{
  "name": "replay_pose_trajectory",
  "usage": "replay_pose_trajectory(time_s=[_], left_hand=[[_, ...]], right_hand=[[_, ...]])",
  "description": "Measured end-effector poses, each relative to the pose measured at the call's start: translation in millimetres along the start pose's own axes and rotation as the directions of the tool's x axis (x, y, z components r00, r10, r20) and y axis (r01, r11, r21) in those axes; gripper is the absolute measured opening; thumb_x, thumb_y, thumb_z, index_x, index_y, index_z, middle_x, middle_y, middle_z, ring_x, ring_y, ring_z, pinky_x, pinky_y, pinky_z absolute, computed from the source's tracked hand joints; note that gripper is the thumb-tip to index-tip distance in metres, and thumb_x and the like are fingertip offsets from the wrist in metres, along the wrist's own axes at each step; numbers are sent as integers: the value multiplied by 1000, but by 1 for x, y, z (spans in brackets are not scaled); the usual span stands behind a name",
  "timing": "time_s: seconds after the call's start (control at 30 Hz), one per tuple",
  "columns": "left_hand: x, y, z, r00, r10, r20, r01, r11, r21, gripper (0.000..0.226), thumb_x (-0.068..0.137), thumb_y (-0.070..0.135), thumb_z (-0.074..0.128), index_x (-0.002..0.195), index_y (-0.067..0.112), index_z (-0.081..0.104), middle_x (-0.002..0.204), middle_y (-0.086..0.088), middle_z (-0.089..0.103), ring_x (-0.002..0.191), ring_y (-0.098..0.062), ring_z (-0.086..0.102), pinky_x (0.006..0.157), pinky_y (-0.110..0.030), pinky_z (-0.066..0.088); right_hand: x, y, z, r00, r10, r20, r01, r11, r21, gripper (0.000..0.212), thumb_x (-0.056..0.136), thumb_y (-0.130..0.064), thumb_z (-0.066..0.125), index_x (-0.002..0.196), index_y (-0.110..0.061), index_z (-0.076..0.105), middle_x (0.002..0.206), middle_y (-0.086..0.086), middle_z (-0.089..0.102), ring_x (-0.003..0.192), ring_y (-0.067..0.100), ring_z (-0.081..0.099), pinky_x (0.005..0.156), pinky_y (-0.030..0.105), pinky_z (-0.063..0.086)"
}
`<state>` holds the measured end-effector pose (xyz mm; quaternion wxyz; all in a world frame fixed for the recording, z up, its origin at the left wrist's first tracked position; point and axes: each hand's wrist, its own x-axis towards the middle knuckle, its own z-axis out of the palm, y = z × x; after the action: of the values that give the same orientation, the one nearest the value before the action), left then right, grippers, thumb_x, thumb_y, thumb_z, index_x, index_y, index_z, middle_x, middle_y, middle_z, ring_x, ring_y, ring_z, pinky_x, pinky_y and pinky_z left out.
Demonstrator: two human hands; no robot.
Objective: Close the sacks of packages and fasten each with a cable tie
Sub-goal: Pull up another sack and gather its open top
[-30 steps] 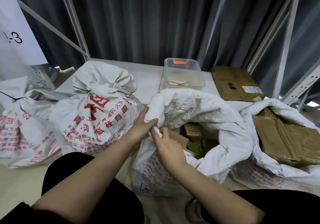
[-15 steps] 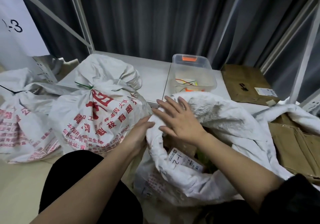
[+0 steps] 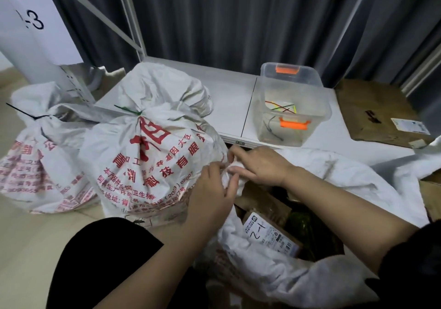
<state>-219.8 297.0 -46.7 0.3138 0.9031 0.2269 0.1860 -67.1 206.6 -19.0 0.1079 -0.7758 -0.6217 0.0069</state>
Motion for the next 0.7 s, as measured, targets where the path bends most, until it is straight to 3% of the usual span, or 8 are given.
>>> replay_pose_trajectory(time_s=[0.1, 0.17, 0.3, 0.4, 0.47, 0.57, 0.63, 0.7], left_hand=[[2, -2, 11, 1000, -7, -25, 6, 999, -43, 31, 99, 33, 41, 120, 12, 48, 107, -7, 60, 92, -22, 59, 70, -24, 37], [6, -4, 14, 995, -96, 8, 96, 983, -158, 25, 100, 27, 40, 119, 12, 49, 105, -8, 62, 93, -24, 59, 71, -26, 35], [14, -5, 14, 919, -339, 201, 395, 798, -455, 29, 102, 23, 35, 123, 14, 53, 113, -3, 56, 102, -17, 51, 86, -27, 37], [20, -9, 12, 834, -422, 354, 551, 639, -537, 33, 100, 21, 37, 126, 12, 56, 123, -7, 57, 111, -21, 52, 101, -36, 40], [22, -10, 12, 827, -427, 367, 561, 675, -479, 30, 100, 22, 36, 119, 14, 57, 120, -9, 59, 107, -22, 54, 98, -38, 41], [22, -6, 15, 984, -167, 63, 170, 984, -45, 27, 98, 33, 40, 117, 16, 50, 105, -6, 62, 93, -23, 60, 81, -38, 50], [25, -1, 22, 984, 177, -6, -173, 967, 189, 43, 92, 40, 48, 120, 9, 51, 104, -9, 61, 87, -23, 61, 68, -37, 53], [36, 1, 32, 945, 324, 40, -322, 905, 278, 53, 88, 45, 44, 120, 4, 52, 97, -12, 60, 78, -25, 62, 57, -35, 52]], right_hand=[[3, 0, -3, 996, 91, -21, -87, 987, 138, 40, 87, -47, 26, 112, -19, 42, 74, 6, 60, 68, 30, 54, 60, 34, 28], [-1, 6, 0, 996, 65, -55, -59, 992, 107, 46, 85, -48, 26, 115, -18, 45, 90, 6, 63, 82, 28, 57, 68, 35, 37], [-25, 40, 1, 1000, -4, -25, 1, 990, -144, 57, 92, -59, 32, 132, -22, 49, 113, 4, 62, 101, 26, 60, 82, 41, 47], [-39, 51, 4, 996, 87, -26, -89, 991, -96, 56, 93, -60, 26, 133, -31, 51, 107, 0, 64, 97, 25, 64, 75, 38, 51], [-38, 48, 7, 986, 162, -35, -161, 987, 9, 51, 93, -60, 27, 123, -34, 58, 111, -7, 66, 101, 20, 63, 77, 37, 51], [-25, 45, 6, 948, 315, 53, -316, 901, 298, 25, 98, -50, 42, 93, -37, 63, 96, -13, 67, 92, 11, 61, 80, 33, 46], [-14, 41, 4, 930, 351, 108, -351, 766, 539, 21, 99, -36, 49, 80, -36, 59, 82, -16, 62, 80, 0, 55, 77, 27, 42], [-5, 33, 3, 917, 375, 135, -346, 580, 737, 13, 100, -27, 50, 92, -24, 61, 90, -12, 61, 81, -4, 52, 78, 18, 40]])
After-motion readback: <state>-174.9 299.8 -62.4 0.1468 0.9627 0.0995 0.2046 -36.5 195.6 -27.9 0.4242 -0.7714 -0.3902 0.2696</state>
